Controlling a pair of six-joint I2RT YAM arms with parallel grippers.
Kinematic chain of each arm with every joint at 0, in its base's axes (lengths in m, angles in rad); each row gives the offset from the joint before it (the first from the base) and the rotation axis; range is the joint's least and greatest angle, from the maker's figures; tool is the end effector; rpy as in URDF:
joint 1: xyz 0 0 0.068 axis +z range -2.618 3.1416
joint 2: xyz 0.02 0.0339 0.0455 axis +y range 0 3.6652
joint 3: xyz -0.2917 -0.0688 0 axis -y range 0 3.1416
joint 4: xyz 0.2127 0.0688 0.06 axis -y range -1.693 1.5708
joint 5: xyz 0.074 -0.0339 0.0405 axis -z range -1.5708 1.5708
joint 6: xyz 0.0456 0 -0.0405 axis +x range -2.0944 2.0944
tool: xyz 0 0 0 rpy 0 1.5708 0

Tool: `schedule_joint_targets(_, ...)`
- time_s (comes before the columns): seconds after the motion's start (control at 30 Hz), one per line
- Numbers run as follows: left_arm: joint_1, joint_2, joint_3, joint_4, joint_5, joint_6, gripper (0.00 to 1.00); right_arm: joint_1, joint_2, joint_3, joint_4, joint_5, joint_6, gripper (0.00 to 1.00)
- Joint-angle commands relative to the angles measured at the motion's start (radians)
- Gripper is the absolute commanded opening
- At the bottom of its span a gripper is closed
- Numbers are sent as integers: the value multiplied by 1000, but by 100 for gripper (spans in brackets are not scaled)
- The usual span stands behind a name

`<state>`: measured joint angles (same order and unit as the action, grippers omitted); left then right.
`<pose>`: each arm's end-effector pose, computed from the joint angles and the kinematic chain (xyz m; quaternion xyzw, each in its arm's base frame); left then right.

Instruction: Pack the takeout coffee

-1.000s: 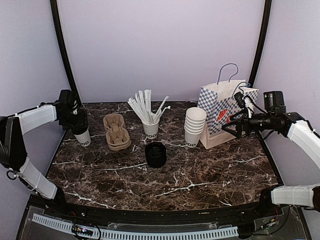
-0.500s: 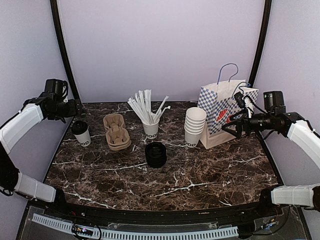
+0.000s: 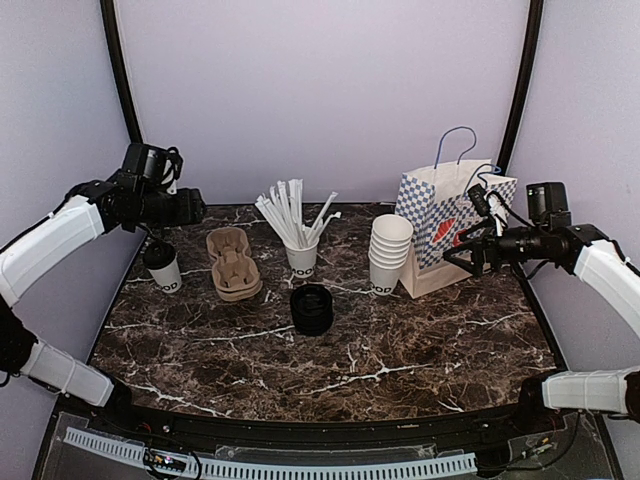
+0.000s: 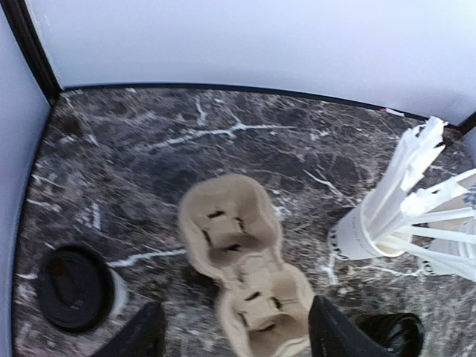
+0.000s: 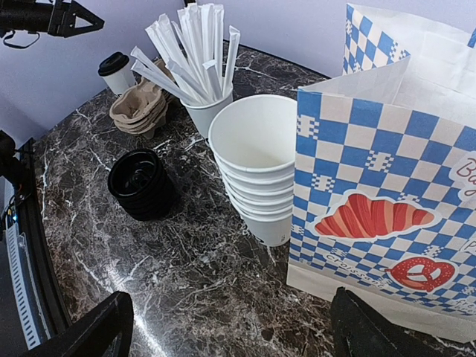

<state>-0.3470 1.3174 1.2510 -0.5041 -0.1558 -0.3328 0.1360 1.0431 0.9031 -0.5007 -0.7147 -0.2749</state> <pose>0.2500 -0.0829 0.3773 -0.0311 0.8751 -0.0950 0.4735 0.1733 0.0539 0.3304 -0.3244 0.7877 0.2827 0.4408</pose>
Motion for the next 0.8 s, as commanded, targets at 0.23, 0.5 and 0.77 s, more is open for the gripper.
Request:
schedule_joint_targets(0.23,-113,97,-200,75,264,-232,46,-6,-10,11,20,2,2,93)
schedule_joint_targets(0.5,-112,127,-191,20,103,-230,53,-6,9,17,27,-15,7,93)
schedule_joint_targets(0.77,-30,211,-129,28,122,-217,49,-6,2,21,18,-10,6,93)
